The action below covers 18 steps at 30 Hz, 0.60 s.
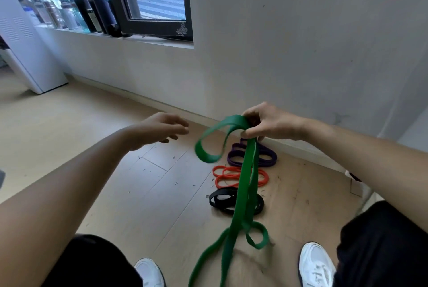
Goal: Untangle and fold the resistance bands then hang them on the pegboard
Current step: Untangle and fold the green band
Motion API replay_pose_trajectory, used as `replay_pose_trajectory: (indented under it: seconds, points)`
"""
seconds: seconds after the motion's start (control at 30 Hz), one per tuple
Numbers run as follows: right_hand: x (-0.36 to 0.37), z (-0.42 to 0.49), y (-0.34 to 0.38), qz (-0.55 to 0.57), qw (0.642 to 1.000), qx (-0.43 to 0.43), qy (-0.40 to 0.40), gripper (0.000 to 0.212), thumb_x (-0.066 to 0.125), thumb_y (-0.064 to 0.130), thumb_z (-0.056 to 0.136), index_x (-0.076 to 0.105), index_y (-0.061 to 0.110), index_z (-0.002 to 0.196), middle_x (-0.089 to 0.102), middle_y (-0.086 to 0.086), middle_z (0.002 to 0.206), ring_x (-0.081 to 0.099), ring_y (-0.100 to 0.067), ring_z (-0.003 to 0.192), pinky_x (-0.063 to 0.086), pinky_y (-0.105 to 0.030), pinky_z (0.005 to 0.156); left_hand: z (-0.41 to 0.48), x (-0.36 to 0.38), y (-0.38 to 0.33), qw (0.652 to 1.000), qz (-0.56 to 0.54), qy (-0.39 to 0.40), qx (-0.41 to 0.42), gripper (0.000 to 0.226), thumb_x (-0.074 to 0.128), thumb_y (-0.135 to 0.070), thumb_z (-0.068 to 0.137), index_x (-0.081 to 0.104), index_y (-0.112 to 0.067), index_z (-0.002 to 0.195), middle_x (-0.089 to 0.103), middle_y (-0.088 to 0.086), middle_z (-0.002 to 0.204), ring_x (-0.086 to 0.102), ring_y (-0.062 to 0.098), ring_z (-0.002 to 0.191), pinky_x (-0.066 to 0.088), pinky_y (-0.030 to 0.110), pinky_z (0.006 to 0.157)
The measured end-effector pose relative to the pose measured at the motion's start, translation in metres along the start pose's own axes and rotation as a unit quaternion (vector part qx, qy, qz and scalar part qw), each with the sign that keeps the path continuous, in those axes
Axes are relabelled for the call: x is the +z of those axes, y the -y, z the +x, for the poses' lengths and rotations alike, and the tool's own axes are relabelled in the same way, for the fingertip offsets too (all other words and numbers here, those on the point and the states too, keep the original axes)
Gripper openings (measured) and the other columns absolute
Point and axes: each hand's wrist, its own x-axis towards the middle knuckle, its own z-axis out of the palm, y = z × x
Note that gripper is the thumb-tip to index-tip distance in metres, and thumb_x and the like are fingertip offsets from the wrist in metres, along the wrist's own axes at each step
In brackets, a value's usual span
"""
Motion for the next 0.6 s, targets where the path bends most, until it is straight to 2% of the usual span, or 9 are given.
replay_pose_trajectory:
  seconds: [0.07,0.13,0.23,0.3,0.33,0.4,0.47,0.53,0.6]
  points:
    - [-0.003,-0.002,0.005,-0.022,1.0,-0.013,-0.015,0.027,0.082,0.014,0.083,0.074,0.012,0.108,0.076,-0.003,0.091,0.073,-0.016,0.081,0.062,-0.028,0.071,-0.001,0.008,-0.011,0.999,0.017,0.009,0.045,0.041,0.069,-0.029,0.094,0.06,-0.022,0.134,0.067,-0.003,0.125,0.062,0.013,0.119,0.052,0.03,0.097]
    - [-0.006,-0.005,0.01,-0.048,0.998,-0.025,-0.019,0.037,0.085,0.018,0.081,0.072,0.014,0.115,0.075,0.001,0.097,0.073,-0.012,0.087,0.061,-0.026,0.079,-0.001,0.019,-0.026,0.995,0.003,0.011,0.096,0.055,0.072,-0.039,0.087,0.057,-0.024,0.137,0.064,-0.005,0.129,0.06,0.01,0.12,0.05,0.032,0.103]
    - [-0.01,-0.009,0.019,-0.043,0.998,-0.037,-0.02,0.039,0.086,0.017,0.08,0.07,0.015,0.115,0.074,0.0,0.095,0.072,-0.012,0.085,0.061,-0.025,0.077,0.004,0.037,-0.043,0.989,0.005,0.005,0.148,0.074,0.075,-0.056,0.075,0.052,-0.031,0.141,0.059,-0.009,0.133,0.056,0.008,0.124,0.049,0.032,0.104]
    - [-0.012,-0.011,0.022,-0.033,0.998,-0.048,-0.017,0.039,0.085,0.014,0.08,0.068,0.014,0.115,0.073,-0.002,0.095,0.072,-0.014,0.085,0.061,-0.026,0.076,0.01,0.05,-0.049,0.986,0.019,0.015,0.163,0.076,0.078,-0.063,0.073,0.053,-0.036,0.139,0.06,-0.012,0.131,0.056,0.007,0.123,0.049,0.033,0.103]
    - [-0.012,-0.012,0.024,-0.029,0.998,-0.053,-0.014,0.04,0.085,0.014,0.08,0.068,0.013,0.115,0.073,-0.002,0.096,0.072,-0.015,0.086,0.061,-0.027,0.076,0.012,0.056,-0.051,0.985,0.029,0.021,0.168,0.072,0.077,-0.064,0.074,0.056,-0.037,0.136,0.062,-0.012,0.126,0.059,0.006,0.118,0.051,0.033,0.101]
    - [-0.011,-0.014,0.027,-0.025,0.998,-0.062,-0.016,0.041,0.086,0.015,0.079,0.066,0.014,0.114,0.072,-0.003,0.097,0.072,-0.015,0.086,0.061,-0.026,0.075,0.017,0.063,-0.056,0.982,0.046,0.018,0.182,0.05,0.079,-0.058,0.078,0.065,-0.033,0.119,0.069,-0.009,0.104,0.066,0.007,0.094,0.056,0.033,0.086]
    - [-0.01,-0.013,0.027,-0.021,0.997,-0.067,-0.034,0.042,0.087,0.013,0.077,0.064,0.015,0.112,0.07,-0.003,0.097,0.071,-0.015,0.085,0.06,-0.027,0.073,0.019,0.065,-0.062,0.979,0.034,0.0,0.202,0.035,0.079,-0.052,0.08,0.069,-0.027,0.102,0.068,-0.002,0.083,0.062,0.013,0.073,0.051,0.036,0.071]
    - [-0.01,-0.011,0.024,-0.002,0.996,-0.068,-0.05,0.042,0.086,0.011,0.076,0.063,0.015,0.111,0.07,-0.005,0.098,0.07,-0.017,0.087,0.062,-0.031,0.075,0.021,0.063,-0.066,0.976,-0.01,-0.017,0.218,0.03,0.079,-0.047,0.081,0.071,-0.023,0.096,0.067,0.006,0.078,0.059,0.016,0.069,0.048,0.036,0.067]
    - [-0.008,-0.009,0.02,0.04,0.997,-0.054,-0.042,0.041,0.085,0.01,0.078,0.062,0.014,0.111,0.07,-0.008,0.101,0.072,-0.02,0.088,0.063,-0.035,0.077,0.021,0.062,-0.07,0.972,-0.048,-0.019,0.227,0.02,0.079,-0.036,0.085,0.071,-0.021,0.096,0.066,0.004,0.077,0.06,0.016,0.069,0.049,0.034,0.068]
